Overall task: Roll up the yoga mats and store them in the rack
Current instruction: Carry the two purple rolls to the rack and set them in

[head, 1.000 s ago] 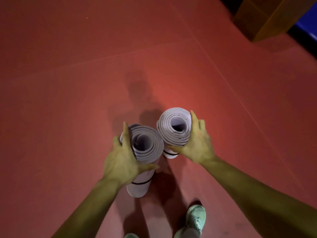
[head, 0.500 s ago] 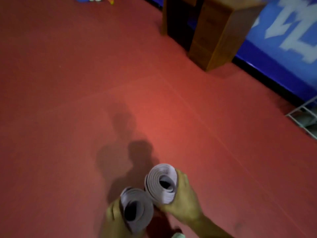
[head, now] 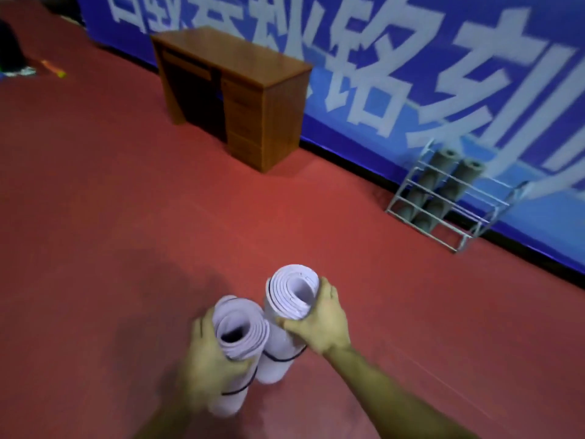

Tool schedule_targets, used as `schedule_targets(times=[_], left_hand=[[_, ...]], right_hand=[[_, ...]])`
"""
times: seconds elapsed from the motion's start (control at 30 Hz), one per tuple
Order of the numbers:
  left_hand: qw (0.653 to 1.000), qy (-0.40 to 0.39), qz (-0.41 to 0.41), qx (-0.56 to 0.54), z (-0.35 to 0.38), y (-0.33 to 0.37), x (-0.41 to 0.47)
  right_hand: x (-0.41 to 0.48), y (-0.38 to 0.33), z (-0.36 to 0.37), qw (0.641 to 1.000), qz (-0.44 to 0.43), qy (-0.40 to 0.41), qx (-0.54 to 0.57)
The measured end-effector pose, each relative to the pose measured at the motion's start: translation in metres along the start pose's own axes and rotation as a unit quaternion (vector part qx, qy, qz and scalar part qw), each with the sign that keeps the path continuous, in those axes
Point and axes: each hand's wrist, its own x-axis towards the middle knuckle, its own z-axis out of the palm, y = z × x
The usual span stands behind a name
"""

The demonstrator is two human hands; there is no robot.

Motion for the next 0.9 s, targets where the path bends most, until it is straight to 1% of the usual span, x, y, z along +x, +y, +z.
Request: schedule_targets(times=[0.03, 0.07, 0.13, 0.2, 0.27, 0.4, 0.5, 0.63, 0.8, 0.9], left_hand=[[1.000, -0.012, -0.008, -0.006, -0.004, 0.027, 0.020], [0.999, -0.036, -0.013, 0.013, -0.005, 0.050, 0.041], [0.998, -0.066, 0.004, -0.004, -0.007, 0.087, 0.072], [0.999, -0.047, 0.015, 0.005, -0.007, 0.118, 0.111], [0.998, -0.053, 0.038, 0.019, -0.011, 0.154, 0.146], [0.997, -0.058, 0.052, -0.003, -0.003, 0.204, 0.230], [0.993, -0.068, 0.094, -0.026, 0.009, 0.249, 0.289], [0.980, -0.099, 0.169, -0.029, 0.038, 0.314, 0.336], [0.962, -0.150, 0.226, -0.042, 0.091, 0.385, 0.382], [0.953, -0.185, 0.236, -0.034, 0.139, 0.424, 0.408]], right_hand=[[0.011, -0.005, -0.020, 1.000, 0.003, 0.015, 0.005], [0.021, -0.007, -0.035, 1.000, 0.004, 0.027, 0.010], [0.042, -0.017, -0.070, 0.998, -0.002, 0.060, -0.001], [0.063, -0.025, -0.100, 0.996, -0.001, 0.089, 0.002], [0.085, -0.031, -0.126, 0.993, 0.003, 0.118, -0.013], [0.127, -0.037, -0.178, 0.984, 0.020, 0.176, -0.026], [0.154, -0.033, -0.213, 0.974, 0.044, 0.219, -0.027], [0.183, -0.018, -0.252, 0.961, 0.090, 0.260, -0.017], [0.221, 0.021, -0.305, 0.939, 0.166, 0.301, 0.001], [0.245, 0.058, -0.335, 0.925, 0.203, 0.321, 0.016]])
